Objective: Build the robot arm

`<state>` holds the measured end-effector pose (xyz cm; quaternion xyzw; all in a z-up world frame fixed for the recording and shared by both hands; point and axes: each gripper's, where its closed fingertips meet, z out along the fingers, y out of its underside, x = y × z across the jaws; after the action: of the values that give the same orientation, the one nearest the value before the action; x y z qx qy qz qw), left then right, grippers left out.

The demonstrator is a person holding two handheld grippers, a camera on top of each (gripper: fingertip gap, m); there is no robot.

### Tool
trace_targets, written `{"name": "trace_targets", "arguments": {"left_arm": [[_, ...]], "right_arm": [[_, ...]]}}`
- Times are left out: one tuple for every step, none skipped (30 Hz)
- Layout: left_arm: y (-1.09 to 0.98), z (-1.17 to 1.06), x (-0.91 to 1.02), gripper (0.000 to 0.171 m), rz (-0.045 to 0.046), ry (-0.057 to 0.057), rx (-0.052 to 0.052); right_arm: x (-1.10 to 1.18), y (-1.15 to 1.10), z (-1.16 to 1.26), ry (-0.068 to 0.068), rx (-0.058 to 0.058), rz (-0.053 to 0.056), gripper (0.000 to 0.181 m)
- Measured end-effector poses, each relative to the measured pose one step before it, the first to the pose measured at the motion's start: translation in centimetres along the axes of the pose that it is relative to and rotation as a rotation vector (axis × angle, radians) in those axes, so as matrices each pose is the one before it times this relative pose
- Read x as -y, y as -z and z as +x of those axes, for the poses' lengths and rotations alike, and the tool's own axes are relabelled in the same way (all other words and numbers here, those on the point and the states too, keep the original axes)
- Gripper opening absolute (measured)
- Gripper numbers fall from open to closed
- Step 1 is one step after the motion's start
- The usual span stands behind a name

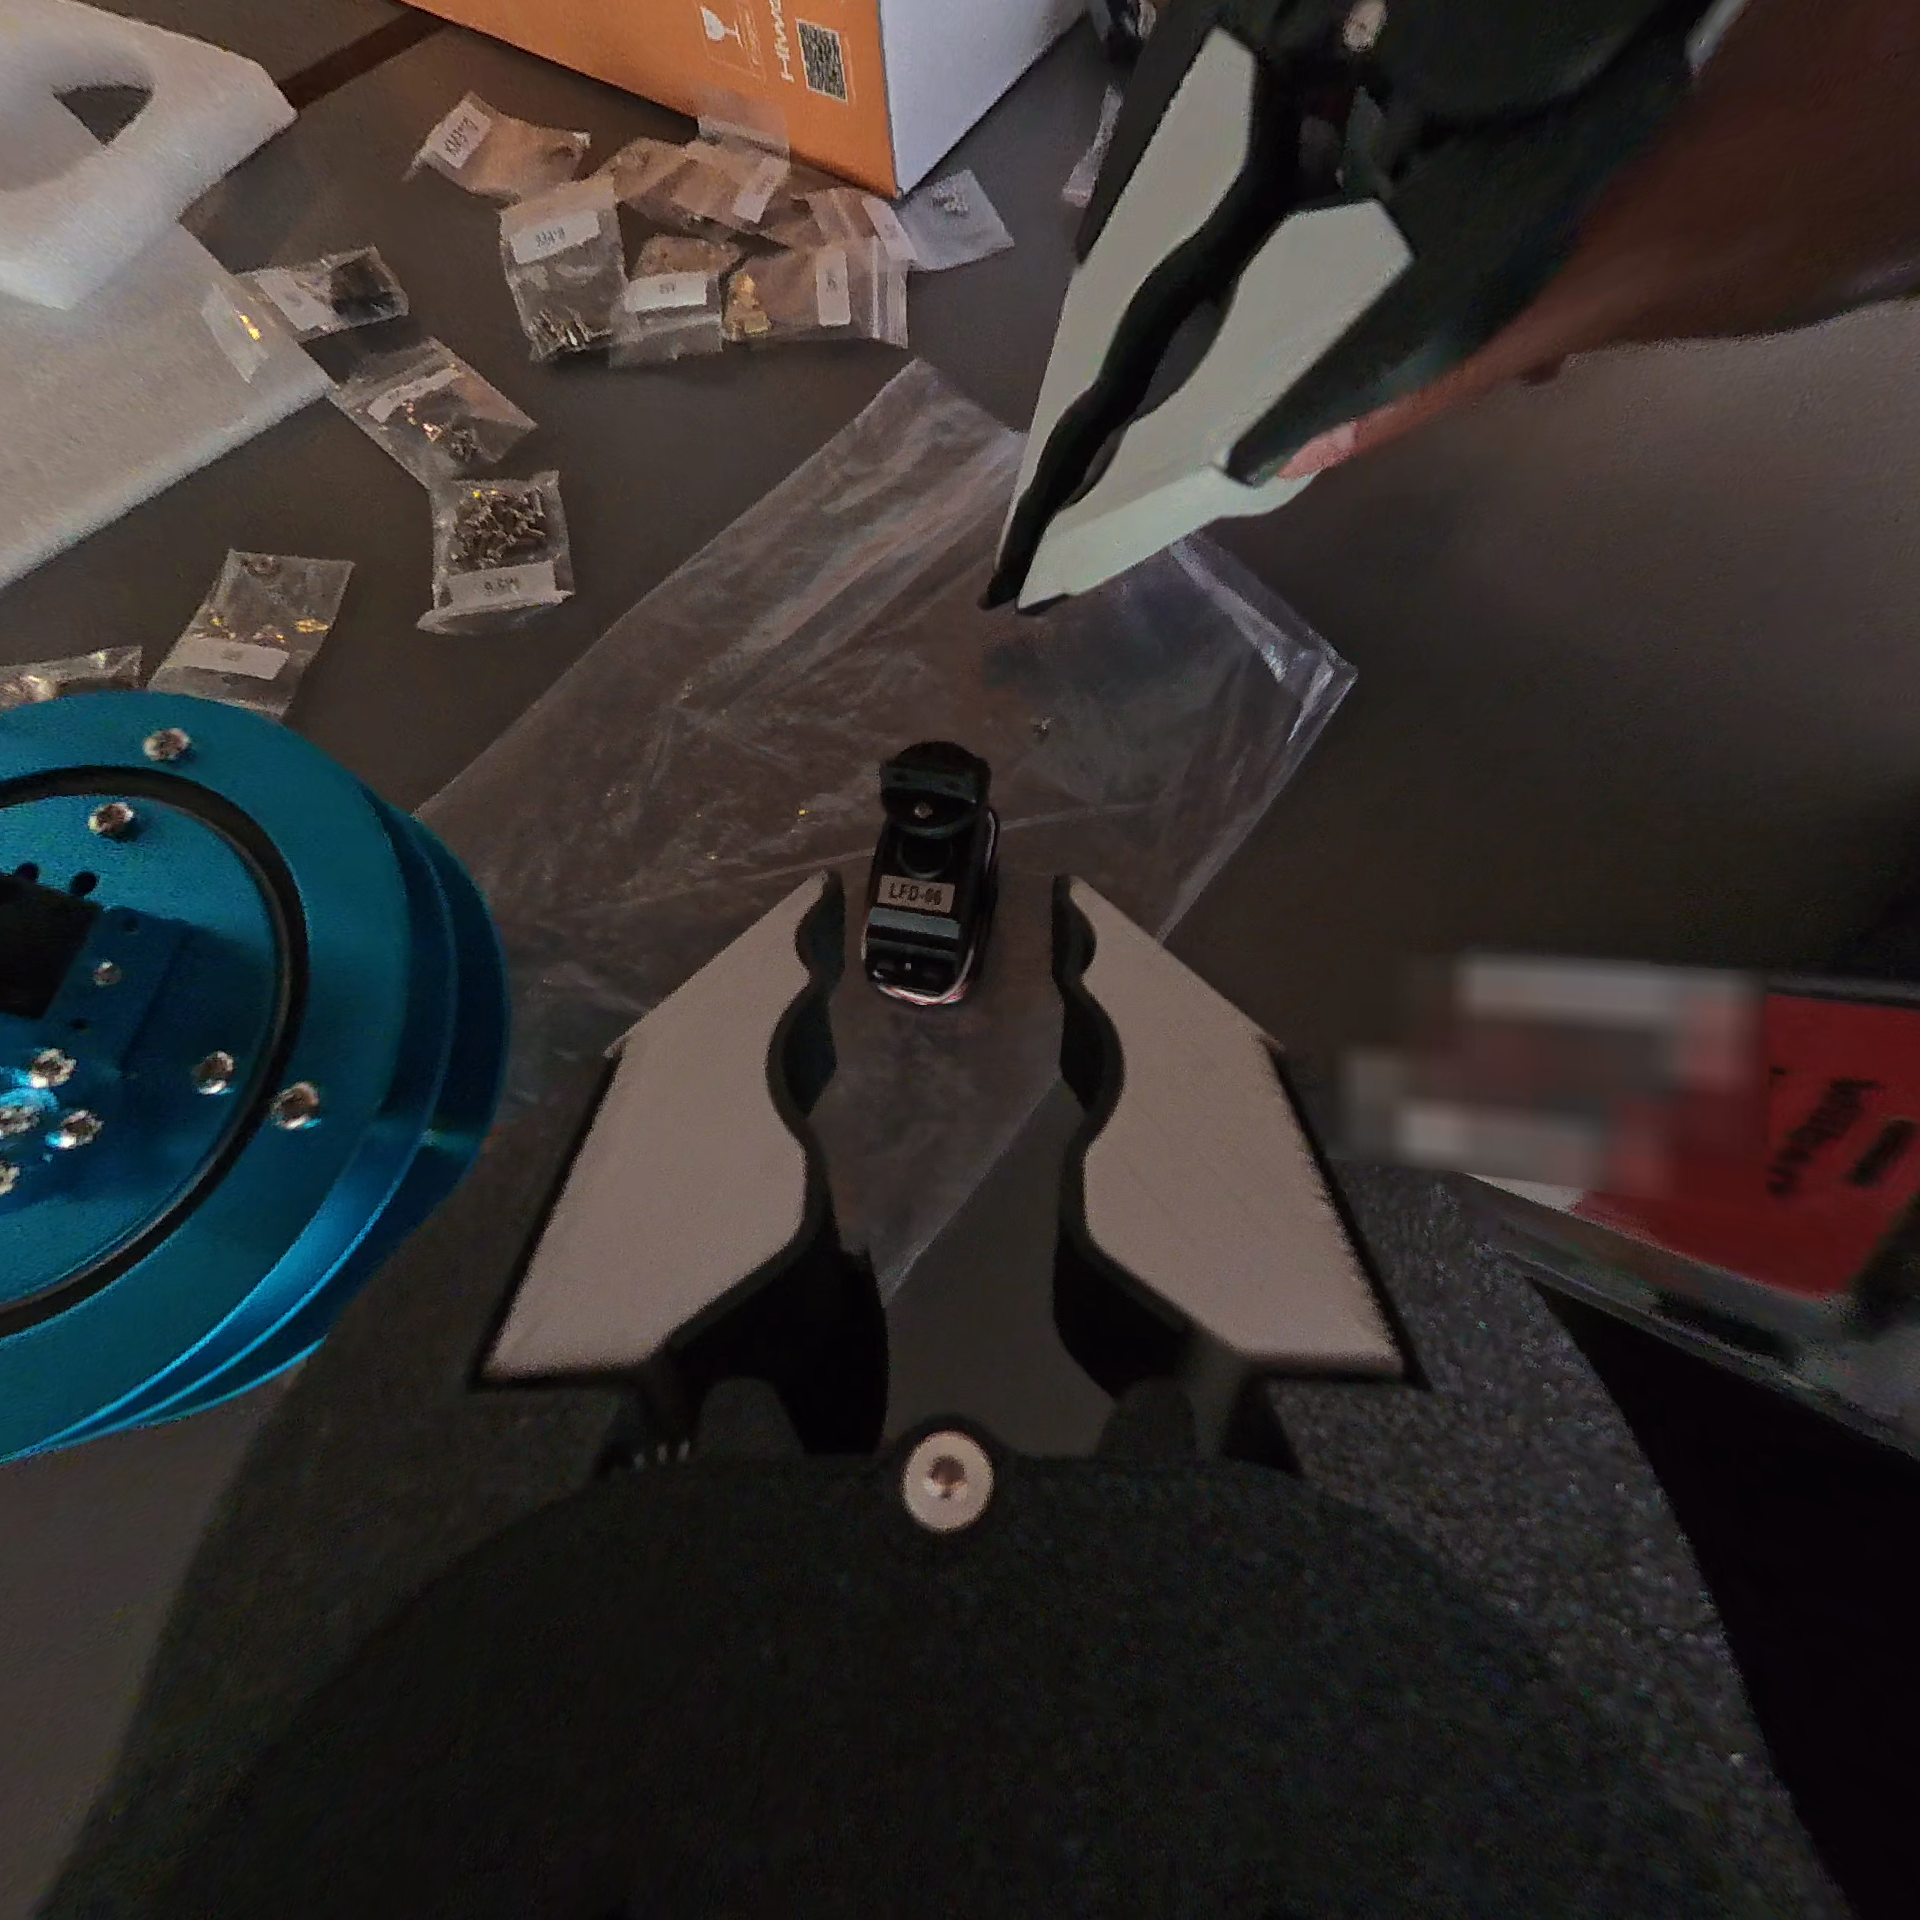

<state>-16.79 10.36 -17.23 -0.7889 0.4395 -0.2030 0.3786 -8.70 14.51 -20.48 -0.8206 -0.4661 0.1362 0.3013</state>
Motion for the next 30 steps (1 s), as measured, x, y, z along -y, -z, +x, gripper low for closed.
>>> {"name": "trace_targets", "arguments": {"left_arm": [[0.396,0.107,0.397,0.039,0.01717,0.0353,-0.0193],[0.422,0.291,0.547,0.039,0.02513,0.0447,-0.0373],[0.463,0.573,0.657,0.039,0.02986,0.0547,-0.0613],[0.479,0.708,0.787,0.039,0.03658,0.0634,-0.0754],[0.558,0.635,1.099,0.038,0.05873,0.0743,-0.0759],[0.648,0.927,1.315,0.037,0.07429,0.0872,-0.1028],[0.689,1.584,1.243,0.037,0.06742,0.0956,-0.1467],[0.654,2.053,0.993,0.038,0.04913,0.0942,-0.1718],[0.484,1.904,0.695,0.039,0.03143,0.0731,-0.1507],[0.289,1.151,0.494,0.04,0.02363,0.0428,-0.0907],[0.185,0.247,0.425,0.039,0.02308,0.0183,-0.0241],[0.129,0.316,0.25,0.039,0.01389,0.0103,-0.0244],[0.05,0.636,0.133,0.038,0.00637,0.0173,-0.0431],[0.025,0.589,0.174,0.037,0.01157,0.0168,-0.0366],[-0.015,0.39,0.037,0.036,0.00627,0.0065,-0.0221],[-0.045,0.26,-0.175,0.035,-0.00255,0.0009,-0.0133],[-0.062,0.303,-0.193,0.034,-0.00081,0.001,-0.017],[-0.07,0.371,-0.16,0.031,0.00302,0.0015,-0.0209],[-0.055,0.354,-0.075,0.027,0.00921,-0.0004,-0.0198],[-0.008,0.154,0.11,0.022,0.01821,-0.0039,-0.0065],[0.062,0.0,0.108,0.019,0.01767,-0.0058,0.0037],[0.041,0.053,-0.172,0.019,-0.00286,0.0007,-0.0002],[0.074,-0.045,-0.122,0.019,-0.0013,-0.0003,0.0074],[0.086,-0.119,-0.095,0.019,-0.00101,-0.0081,0.0137],[0.057,-0.161,-0.19,0.018,-0.0076,-0.0072,0.0156],[0.054,-0.315,-0.163,0.018,-0.00704,-0.0085,0.024],[0.052,-0.438,-0.097,0.018,-0.00275,-0.01,0.0316],[0.032,-0.447,-0.136,0.018,-0.00586,-0.0111,0.0292],[0.006,-0.676,-0.103,0.018,-0.00509,-0.0155,0.0426],[-0.006,-1.082,-0.102,0.019,-0.00526,-0.0279,0.0681]], "right_arm": [[0.68,0.665,-0.157,0.0707,-0.0152,0.0408,0.005],[1.091,0.844,-0.499,0.0804,0.0053,0.062,0.005],[1.705,1.043,-0.974,0.1038,0.0265,0.0962,0.005],[2.14,1.048,-0.776,0.1135,0.0084,0.1136,0.005],[2.282,0.879,-0.385,0.0918,-0.0074,0.1094,0.005],[2.339,0.627,-0.303,0.0521,0.0043,0.1096,0.005],[2.135,0.329,-0.287,0.0118,0.0238,0.1017,0.005],[1.786,0.119,-0.304,-0.0235,0.0335,0.0845,0.005],[1.53,-0.014,-0.341,-0.0306,0.0363,0.077,0.005],[1.495,-0.054,-0.364,-0.0228,0.0349,0.0806,0.005],[1.257,-0.146,-0.215,-0.0099,0.0191,0.0656,0.005],[0.843,-0.231,-0.051,-0.0046,0.0061,0.0359,0.005],[0.511,-0.298,-0.166,-0.0008,0.0126,0.0181,0.005],[0.366,-0.319,-0.231,0.0041,0.0142,0.0106,0.005],[0.29,-0.284,-0.049,0.0074,0.0014,0.0063,0.005],[0.414,-0.227,-0.087,0.0069,0.0015,0.0168,0.005],[0.357,-0.242,-0.196,-0.0034,0.0117,0.0153,0.005],[0.109,-0.265,-0.187,-0.0049,0.0125,0.0023,0.005],[0.004,-0.255,-0.208,-0.0002,0.0121,-0.0006,0.005],[-0.023,-0.207,-0.281,-0.0028,0.0169,-0.0001,0.005],[-0.008,-0.115,-0.093,-0.0084,0.0076,0.0025,0.005],[-0.037,-0.038,-0.162,-0.0064,0.0135,0.0004,0.005],[-0.124,-0.044,-0.088,-0.0044,0.0042,-0.0037,0.005],[-0.179,-0.028,-0.071,-0.0004,0.0013,-0.0051,0.005],[-0.236,0.012,-0.129,-0.0088,0.008,-0.0071,0.005],[-0.357,0.07,-0.028,-0.0206,0.0064,-0.0124,0.005],[-0.476,0.141,0.097,-0.0284,-0.0008,-0.0152,0.007],[-0.524,0.252,0.252,-0.0357,-0.0112,-0.0131,0.018],[-0.571,0.409,0.379,-0.0439,-0.0192,-0.0125,0.029],[-0.749,0.592,0.401,-0.0453,-0.0176,-0.0208,0.031]]}}
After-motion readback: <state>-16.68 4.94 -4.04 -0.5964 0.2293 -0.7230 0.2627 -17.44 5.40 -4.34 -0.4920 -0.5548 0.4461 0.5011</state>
